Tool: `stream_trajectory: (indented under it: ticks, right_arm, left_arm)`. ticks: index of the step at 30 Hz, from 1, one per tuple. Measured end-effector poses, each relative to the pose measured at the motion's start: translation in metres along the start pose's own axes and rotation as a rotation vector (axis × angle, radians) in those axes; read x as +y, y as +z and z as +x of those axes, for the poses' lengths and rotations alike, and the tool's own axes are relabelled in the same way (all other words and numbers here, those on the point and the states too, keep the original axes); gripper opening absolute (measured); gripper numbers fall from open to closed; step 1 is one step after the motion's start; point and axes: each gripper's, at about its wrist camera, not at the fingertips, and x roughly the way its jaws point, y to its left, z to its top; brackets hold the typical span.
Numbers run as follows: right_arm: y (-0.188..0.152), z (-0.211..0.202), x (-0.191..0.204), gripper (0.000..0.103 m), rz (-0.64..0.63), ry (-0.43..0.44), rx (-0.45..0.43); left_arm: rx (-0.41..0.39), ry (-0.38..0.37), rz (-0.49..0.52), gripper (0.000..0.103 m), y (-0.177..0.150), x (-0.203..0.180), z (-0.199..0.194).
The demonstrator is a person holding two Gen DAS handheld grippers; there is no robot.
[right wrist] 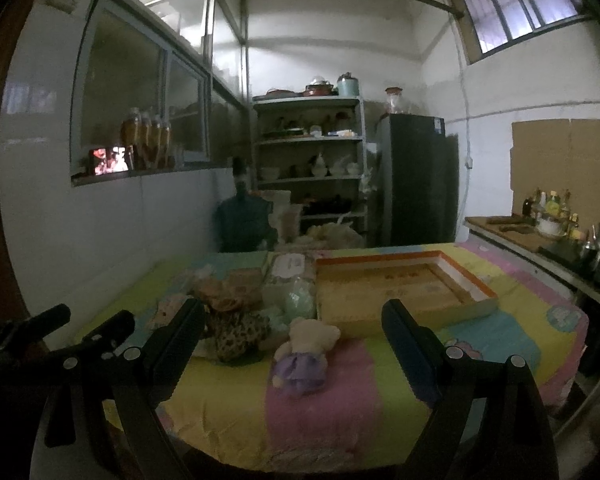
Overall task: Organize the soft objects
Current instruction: 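Grasp the pink bunny plush with the left tool while the right tool grasps the white teddy bear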
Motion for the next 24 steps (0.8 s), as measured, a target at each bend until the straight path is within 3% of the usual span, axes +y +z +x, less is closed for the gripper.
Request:
stream_trajectory:
  ticks: [18, 24]
  right_arm:
    - [-0.049, 0.094, -0.014, 0.091, 0.041, 0.004, 0.218]
    - [-0.056, 0.119, -0.023, 0.091, 0.072, 0.006, 0.264]
  left_arm:
    - [0.101, -0.07, -0.086, 0.087, -0.03, 0.045, 0.074]
    - [0.11, -0.05, -0.09, 0.087, -0.024, 0.056, 0.1]
